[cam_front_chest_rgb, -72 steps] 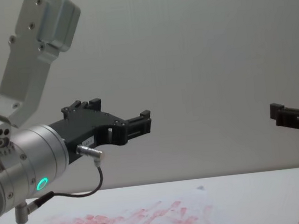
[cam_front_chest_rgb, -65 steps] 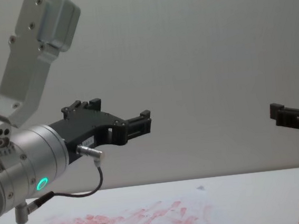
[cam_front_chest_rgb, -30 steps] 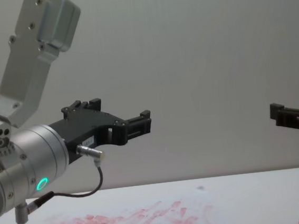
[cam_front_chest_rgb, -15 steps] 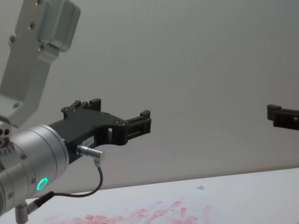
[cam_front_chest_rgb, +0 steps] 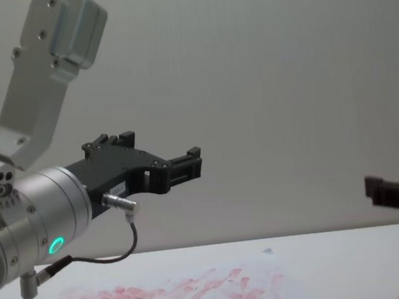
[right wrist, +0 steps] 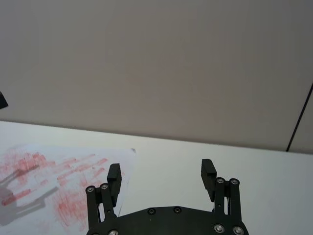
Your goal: Use the one hand to pick up the stamp and affix it onto the A4 paper.
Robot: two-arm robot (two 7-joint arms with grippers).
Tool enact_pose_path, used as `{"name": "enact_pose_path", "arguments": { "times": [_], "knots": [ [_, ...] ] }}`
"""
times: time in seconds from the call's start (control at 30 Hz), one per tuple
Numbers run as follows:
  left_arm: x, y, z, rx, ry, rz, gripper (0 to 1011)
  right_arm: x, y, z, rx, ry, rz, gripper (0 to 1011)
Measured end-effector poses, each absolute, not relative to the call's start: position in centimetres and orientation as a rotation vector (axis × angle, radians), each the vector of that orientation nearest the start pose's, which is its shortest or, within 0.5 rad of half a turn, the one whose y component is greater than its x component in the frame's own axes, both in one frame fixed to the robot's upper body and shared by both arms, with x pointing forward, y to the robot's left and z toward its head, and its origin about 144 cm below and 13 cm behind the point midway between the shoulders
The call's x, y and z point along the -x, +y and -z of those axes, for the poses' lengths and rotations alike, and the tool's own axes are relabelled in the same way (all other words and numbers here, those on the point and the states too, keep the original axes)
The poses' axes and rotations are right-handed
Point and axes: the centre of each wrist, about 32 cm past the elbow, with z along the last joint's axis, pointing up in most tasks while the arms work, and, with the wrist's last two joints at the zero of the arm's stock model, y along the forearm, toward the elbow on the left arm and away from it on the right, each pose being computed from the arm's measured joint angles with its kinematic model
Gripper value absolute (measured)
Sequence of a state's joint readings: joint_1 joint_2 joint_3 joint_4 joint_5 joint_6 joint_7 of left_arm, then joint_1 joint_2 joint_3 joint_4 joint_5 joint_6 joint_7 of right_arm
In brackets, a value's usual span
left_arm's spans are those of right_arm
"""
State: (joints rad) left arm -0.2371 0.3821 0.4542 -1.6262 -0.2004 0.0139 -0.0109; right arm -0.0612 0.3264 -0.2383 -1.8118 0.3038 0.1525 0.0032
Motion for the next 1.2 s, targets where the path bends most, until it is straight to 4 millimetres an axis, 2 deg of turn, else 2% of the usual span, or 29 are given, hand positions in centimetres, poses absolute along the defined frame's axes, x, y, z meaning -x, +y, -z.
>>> {"name": "enact_pose_path", "arguments": {
  "times": [0.23, 0.47, 0.73, 1.2],
  "knots": [
    [-49.2, 19.8, -120.4, -0.061, -0.268, -1.124, 1001, -41.6, -22.6, -118.2, 0.119, 0.119, 1.308, 1001],
    [-49.2, 19.8, -120.4, -0.061, -0.268, -1.124, 1001, -41.3, -23.0, -117.9, 0.202, 0.18, 1.335, 1001],
    [-49.2, 19.8, -120.4, -0.061, -0.268, -1.124, 1001, -42.1, -23.6, -117.7, 0.27, 0.207, 1.339, 1001],
    [-49.2, 19.8, -120.4, -0.061, -0.268, -1.124, 1001, -44.6, -24.2, -117.2, 0.347, 0.238, 1.291, 1001]
  ]
}}
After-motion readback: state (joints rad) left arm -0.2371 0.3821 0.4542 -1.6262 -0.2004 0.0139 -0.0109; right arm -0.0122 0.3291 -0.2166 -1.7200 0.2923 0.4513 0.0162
